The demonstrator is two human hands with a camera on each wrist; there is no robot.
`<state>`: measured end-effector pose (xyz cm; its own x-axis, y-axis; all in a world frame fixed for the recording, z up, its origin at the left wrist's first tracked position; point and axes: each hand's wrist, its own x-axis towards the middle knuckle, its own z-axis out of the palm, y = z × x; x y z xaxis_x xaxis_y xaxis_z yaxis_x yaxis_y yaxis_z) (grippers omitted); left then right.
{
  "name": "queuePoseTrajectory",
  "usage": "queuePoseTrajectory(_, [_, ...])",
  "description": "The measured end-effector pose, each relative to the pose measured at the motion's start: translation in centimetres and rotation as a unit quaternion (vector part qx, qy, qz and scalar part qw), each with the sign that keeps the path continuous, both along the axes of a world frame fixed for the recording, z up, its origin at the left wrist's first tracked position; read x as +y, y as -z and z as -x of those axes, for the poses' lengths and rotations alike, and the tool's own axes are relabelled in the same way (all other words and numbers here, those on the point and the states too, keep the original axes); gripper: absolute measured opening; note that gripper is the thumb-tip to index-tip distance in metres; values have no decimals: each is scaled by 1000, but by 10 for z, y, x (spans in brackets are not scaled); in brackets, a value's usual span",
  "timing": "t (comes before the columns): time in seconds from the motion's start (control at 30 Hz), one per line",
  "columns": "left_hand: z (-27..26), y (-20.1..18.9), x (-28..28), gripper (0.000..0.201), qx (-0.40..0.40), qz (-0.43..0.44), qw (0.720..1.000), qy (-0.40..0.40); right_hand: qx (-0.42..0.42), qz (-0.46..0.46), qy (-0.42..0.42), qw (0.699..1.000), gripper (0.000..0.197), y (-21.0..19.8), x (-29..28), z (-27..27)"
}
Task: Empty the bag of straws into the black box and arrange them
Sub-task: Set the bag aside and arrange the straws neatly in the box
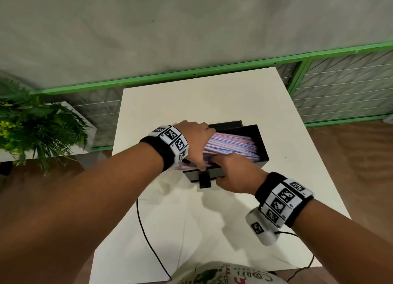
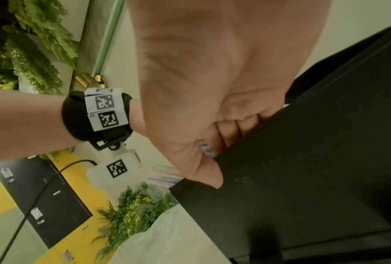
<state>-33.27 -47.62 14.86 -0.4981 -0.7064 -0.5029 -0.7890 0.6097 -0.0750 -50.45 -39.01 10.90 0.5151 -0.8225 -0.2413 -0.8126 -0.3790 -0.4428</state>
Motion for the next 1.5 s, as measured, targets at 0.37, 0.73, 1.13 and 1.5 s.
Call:
queuePoseTrajectory(0.37, [0, -7, -4, 120, -10, 1, 1000, 20, 90, -35, -18, 995, 43, 5, -9, -21])
queuePoseTrajectory(0.73, [-3, -5, -3, 117, -3, 16, 1000, 22, 74, -36, 31, 996, 26, 7, -14, -26])
queuePoseTrajectory(1.13, [-6, -2, 1, 128, 3, 24, 1000, 17, 76, -28, 8, 997, 40, 8, -16, -23])
queuePoseTrajectory(1.5, [-7, 3, 5, 132, 19, 29, 999, 20, 78, -14, -9, 997, 27, 8, -21, -13])
